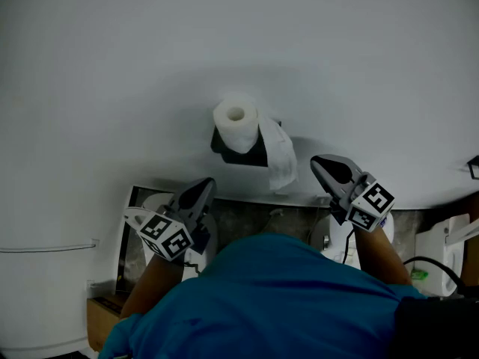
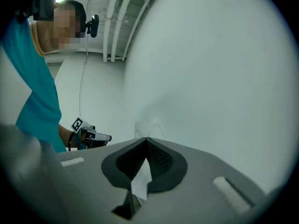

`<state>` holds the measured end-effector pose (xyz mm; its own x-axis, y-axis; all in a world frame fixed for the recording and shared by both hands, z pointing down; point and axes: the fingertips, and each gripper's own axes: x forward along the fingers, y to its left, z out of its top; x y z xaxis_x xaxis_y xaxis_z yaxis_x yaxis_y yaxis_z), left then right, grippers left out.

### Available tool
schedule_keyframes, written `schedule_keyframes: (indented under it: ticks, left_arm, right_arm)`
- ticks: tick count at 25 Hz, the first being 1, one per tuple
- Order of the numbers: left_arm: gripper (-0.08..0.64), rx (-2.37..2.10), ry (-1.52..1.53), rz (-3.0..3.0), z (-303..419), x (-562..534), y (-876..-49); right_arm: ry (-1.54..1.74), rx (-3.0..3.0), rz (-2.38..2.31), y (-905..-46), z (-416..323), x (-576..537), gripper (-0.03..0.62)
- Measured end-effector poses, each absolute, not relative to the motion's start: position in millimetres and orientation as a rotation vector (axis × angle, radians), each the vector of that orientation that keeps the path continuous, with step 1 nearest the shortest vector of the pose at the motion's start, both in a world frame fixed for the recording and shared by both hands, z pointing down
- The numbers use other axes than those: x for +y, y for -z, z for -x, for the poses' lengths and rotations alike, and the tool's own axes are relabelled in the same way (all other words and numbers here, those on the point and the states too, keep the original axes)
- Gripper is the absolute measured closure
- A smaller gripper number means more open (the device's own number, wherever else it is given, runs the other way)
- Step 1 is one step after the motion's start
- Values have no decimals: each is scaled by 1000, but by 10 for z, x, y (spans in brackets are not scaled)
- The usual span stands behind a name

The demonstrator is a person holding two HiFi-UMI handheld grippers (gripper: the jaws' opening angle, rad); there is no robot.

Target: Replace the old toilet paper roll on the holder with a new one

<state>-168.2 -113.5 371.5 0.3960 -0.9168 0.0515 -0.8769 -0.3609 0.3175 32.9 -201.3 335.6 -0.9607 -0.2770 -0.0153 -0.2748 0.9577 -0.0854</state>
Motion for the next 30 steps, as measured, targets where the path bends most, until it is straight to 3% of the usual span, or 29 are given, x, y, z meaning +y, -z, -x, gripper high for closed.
schedule_keyframes:
  ticks: [10, 18, 19, 21, 22, 30]
  left_arm:
    - [554, -1411, 165, -2446, 2158, -1316, -3830]
    - [547, -1363, -201, -2538, 2122, -1651, -4530]
    - [519, -1349, -250, -2542, 2111, -1721, -4644]
    - [377, -1288, -347, -2543, 2051, -1847, -4883]
    - [345, -1254, -401, -2537, 2013, -1900, -5000]
    - [327, -1129, -580, -2554, 1717, -2143, -5328]
  right_arm:
    - [64, 3081, 581, -3242, 119, -1900, 595]
    - [86, 3099, 650, -3301, 48, -1879, 594]
    - [90, 3102, 655, -3313, 32, -1875, 594]
    - [97, 3108, 661, -3331, -1, -1869, 594]
    - [98, 3112, 663, -3340, -18, -1870, 595]
    - [108, 3131, 680, -3388, -134, -1874, 595]
